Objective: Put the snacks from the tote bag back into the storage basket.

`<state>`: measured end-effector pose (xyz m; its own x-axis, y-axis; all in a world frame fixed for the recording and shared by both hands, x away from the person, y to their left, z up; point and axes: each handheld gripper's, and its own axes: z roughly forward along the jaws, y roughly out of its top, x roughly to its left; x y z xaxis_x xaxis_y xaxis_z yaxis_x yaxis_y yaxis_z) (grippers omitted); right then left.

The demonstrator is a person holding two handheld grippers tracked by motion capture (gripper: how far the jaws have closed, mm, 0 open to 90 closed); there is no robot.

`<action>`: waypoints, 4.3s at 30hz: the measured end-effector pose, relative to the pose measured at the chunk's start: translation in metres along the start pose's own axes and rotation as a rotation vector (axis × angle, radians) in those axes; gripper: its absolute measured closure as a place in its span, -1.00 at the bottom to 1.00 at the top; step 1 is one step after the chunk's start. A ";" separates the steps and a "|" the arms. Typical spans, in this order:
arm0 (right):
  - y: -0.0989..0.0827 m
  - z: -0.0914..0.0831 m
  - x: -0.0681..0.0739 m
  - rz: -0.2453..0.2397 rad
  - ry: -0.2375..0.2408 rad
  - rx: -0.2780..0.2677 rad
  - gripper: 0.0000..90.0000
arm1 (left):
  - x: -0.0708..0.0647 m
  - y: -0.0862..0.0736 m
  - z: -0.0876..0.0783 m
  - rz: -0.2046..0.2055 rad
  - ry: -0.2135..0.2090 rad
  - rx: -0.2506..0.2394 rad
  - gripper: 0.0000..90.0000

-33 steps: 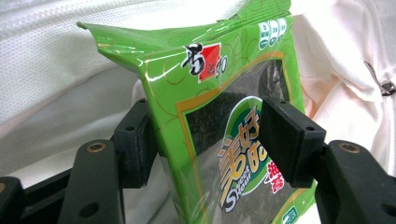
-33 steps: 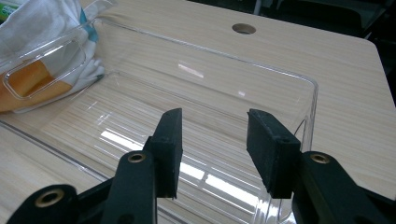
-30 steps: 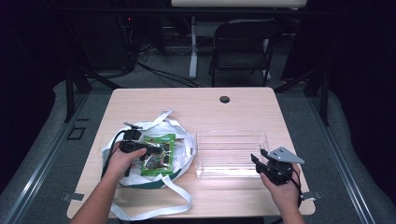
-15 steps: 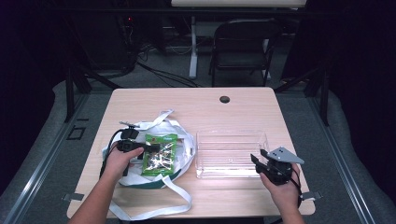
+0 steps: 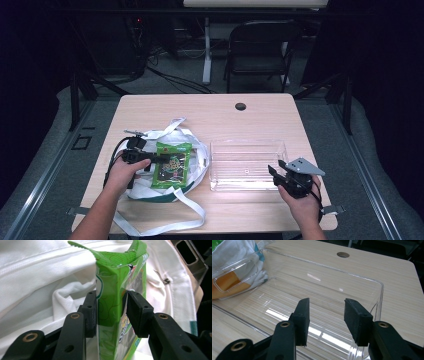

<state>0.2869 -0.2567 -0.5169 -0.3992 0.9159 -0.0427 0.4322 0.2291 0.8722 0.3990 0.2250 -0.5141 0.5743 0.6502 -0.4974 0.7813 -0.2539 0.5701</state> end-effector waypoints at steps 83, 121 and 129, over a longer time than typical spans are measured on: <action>-0.001 0.002 0.003 -0.059 -0.024 -0.002 0.20 | -0.009 0.004 -0.041 0.123 -0.034 -0.139 0.61; 0.015 0.007 0.015 -0.177 0.059 0.061 0.40 | -0.031 0.026 -0.052 0.211 -0.025 -0.282 0.62; 0.026 0.012 0.019 -0.209 0.100 0.111 0.46 | -0.037 0.032 -0.045 0.223 -0.049 -0.288 0.62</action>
<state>0.3006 -0.2291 -0.5010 -0.5650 0.8088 -0.1628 0.4158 0.4496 0.7905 0.3918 0.2252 -0.4483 0.7388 0.5653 -0.3670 0.5390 -0.1688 0.8252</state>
